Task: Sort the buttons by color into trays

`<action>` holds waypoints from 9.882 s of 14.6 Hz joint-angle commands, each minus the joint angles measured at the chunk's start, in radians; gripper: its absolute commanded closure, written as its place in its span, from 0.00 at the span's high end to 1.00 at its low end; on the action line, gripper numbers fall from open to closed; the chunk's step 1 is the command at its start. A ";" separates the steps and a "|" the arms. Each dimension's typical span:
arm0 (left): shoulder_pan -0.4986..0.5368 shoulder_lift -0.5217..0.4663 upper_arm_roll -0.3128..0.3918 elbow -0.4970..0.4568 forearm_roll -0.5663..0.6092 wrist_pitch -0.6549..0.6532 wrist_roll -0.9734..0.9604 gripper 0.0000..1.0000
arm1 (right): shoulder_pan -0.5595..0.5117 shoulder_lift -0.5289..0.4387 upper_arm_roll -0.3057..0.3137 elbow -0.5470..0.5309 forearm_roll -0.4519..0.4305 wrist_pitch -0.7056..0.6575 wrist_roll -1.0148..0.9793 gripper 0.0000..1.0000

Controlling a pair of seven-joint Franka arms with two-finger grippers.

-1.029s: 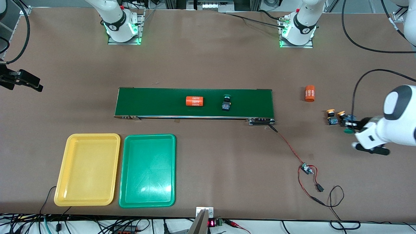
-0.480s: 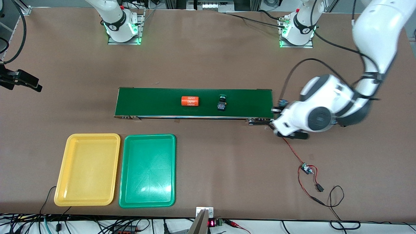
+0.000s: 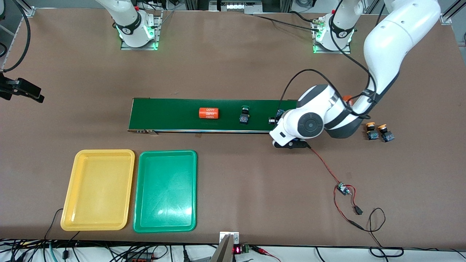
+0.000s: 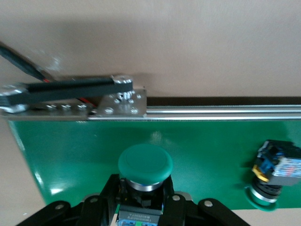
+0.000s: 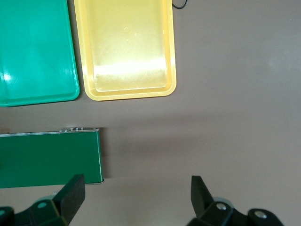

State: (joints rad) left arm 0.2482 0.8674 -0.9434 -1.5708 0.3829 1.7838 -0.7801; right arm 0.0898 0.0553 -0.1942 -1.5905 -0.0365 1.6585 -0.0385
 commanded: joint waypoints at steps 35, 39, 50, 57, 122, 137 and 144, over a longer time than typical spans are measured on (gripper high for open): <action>0.056 -0.515 0.606 -0.543 -0.127 0.130 0.791 1.00 | 0.692 0.471 0.016 0.023 0.274 0.297 0.618 1.00; 0.059 -0.515 0.629 -0.695 -0.127 0.263 0.791 1.00 | 0.726 0.524 0.016 0.021 0.302 0.355 0.617 1.00; 0.065 -0.524 0.626 -0.707 -0.139 0.428 0.777 0.17 | 0.754 0.595 0.015 0.024 0.300 0.402 0.659 0.09; 0.019 -0.519 0.617 -0.437 -0.444 0.180 0.563 0.13 | 0.576 0.595 -0.016 0.171 0.287 0.314 0.704 0.00; 0.049 -0.292 0.810 -0.385 -0.162 0.394 0.823 0.46 | 0.777 0.598 -0.018 0.040 0.270 0.294 0.681 0.07; -0.013 -0.406 0.421 -0.305 -0.384 0.218 0.469 0.16 | 0.507 0.785 -0.108 0.414 0.306 0.349 0.332 0.00; -0.204 -0.344 0.382 -0.314 -0.391 0.293 0.332 0.20 | 0.446 0.948 -0.065 0.561 0.310 0.483 0.189 0.00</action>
State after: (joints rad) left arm 0.0704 0.4947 -0.5657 -1.8843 0.0144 2.0622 -0.4303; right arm 0.5905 0.9692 -0.2982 -1.0897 0.2561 2.1330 0.2364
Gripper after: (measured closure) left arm 0.586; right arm 0.577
